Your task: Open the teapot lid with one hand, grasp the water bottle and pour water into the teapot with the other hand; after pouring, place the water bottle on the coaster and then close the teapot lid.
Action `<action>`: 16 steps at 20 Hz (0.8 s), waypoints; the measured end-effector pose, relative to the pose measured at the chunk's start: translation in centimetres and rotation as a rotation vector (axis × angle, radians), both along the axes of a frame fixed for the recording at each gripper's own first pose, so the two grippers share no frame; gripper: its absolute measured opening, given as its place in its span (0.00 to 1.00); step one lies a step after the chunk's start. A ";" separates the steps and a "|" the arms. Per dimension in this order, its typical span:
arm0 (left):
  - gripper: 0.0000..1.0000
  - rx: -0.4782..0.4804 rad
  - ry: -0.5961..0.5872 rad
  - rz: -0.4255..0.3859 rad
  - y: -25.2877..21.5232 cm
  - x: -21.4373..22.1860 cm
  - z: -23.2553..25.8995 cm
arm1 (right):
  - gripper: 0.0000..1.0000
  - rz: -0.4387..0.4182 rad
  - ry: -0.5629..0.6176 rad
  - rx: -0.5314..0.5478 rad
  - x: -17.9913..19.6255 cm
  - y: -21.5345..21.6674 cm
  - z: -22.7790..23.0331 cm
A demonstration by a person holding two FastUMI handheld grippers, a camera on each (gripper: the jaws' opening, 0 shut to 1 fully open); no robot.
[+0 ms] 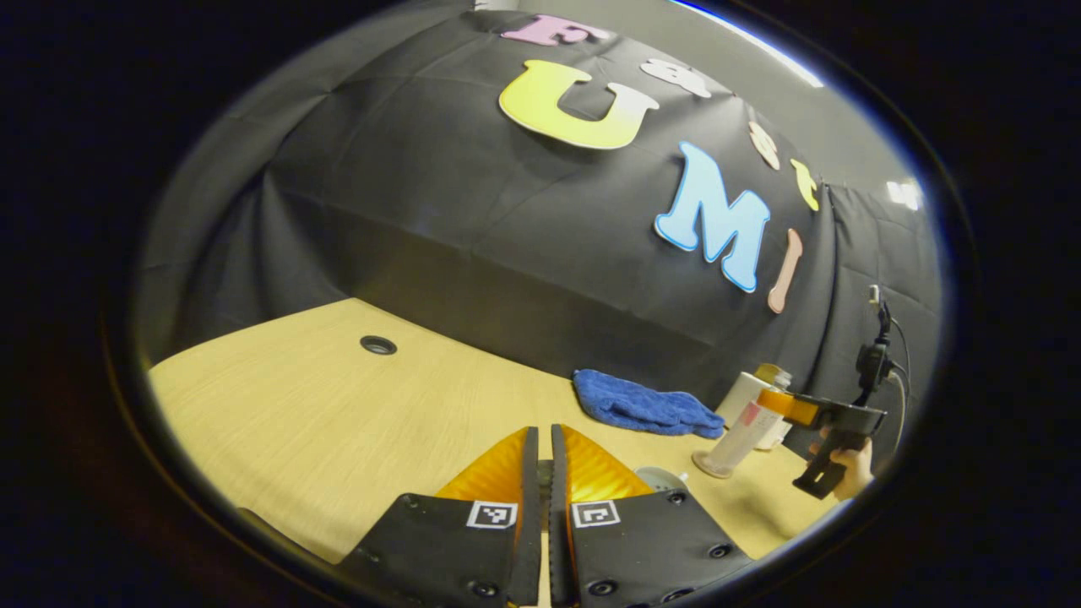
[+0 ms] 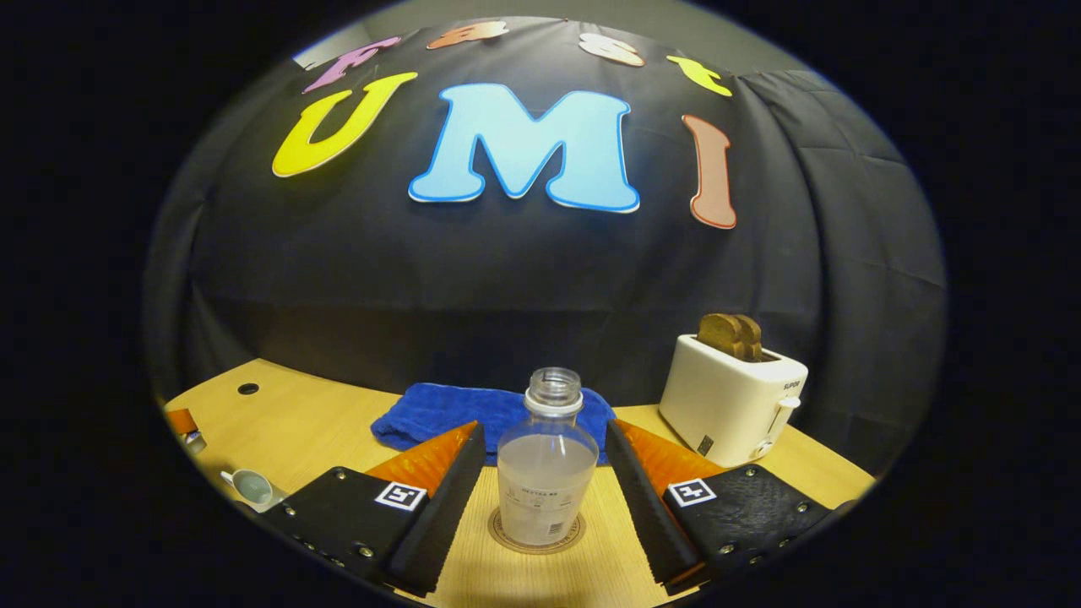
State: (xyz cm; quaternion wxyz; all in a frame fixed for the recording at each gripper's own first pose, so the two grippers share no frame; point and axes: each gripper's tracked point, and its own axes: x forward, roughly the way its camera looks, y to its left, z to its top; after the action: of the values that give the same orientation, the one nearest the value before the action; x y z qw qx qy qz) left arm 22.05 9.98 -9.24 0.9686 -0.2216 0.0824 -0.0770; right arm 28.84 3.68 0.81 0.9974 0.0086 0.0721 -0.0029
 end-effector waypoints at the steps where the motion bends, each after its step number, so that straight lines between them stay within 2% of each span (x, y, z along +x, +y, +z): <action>1: 0.10 0.003 -0.001 -0.002 -0.1 0.0 0.0 | 0.88 0.001 -0.014 -0.004 -0.3 -0.1 0.7; 4: 0.10 0.022 -0.006 -0.010 -0.5 -0.2 0.0 | 0.88 0.005 -0.060 -0.010 -1.8 -0.1 2.5; 5: 0.07 0.033 -0.008 -0.011 -0.6 -0.1 0.1 | 0.88 0.013 -0.071 0.001 -2.4 0.1 3.0; 6: 0.10 0.041 -0.012 -0.014 -0.9 -0.2 0.3 | 0.88 0.017 -0.074 0.013 -3.2 0.1 3.1; 8: 0.12 0.042 -0.024 -0.035 -1.6 -0.4 1.0 | 0.88 0.009 -0.065 0.039 -4.9 -0.2 2.7; 11: 0.07 0.049 -0.068 -0.069 -2.8 -1.0 2.5 | 0.88 -0.020 -0.053 0.079 -8.2 -1.2 1.2; 13: 0.13 0.051 -0.076 -0.094 -3.8 -1.3 3.1 | 0.88 -0.039 -0.055 0.085 -10.3 -1.8 0.3; 14: 0.10 0.048 -0.081 -0.103 -4.3 -1.5 3.5 | 0.88 -0.049 -0.059 0.084 -11.5 -2.1 -0.1; 16: 0.10 0.054 -0.096 -0.119 -5.6 -1.7 4.5 | 0.88 -0.067 -0.073 0.076 -13.3 -2.7 -0.4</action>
State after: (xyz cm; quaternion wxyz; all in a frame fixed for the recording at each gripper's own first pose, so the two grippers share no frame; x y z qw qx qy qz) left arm 20.36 4.41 -4.79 0.9708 -0.1859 0.0510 -0.1425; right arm 15.50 0.93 0.45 0.9976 0.0492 0.0355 -0.0330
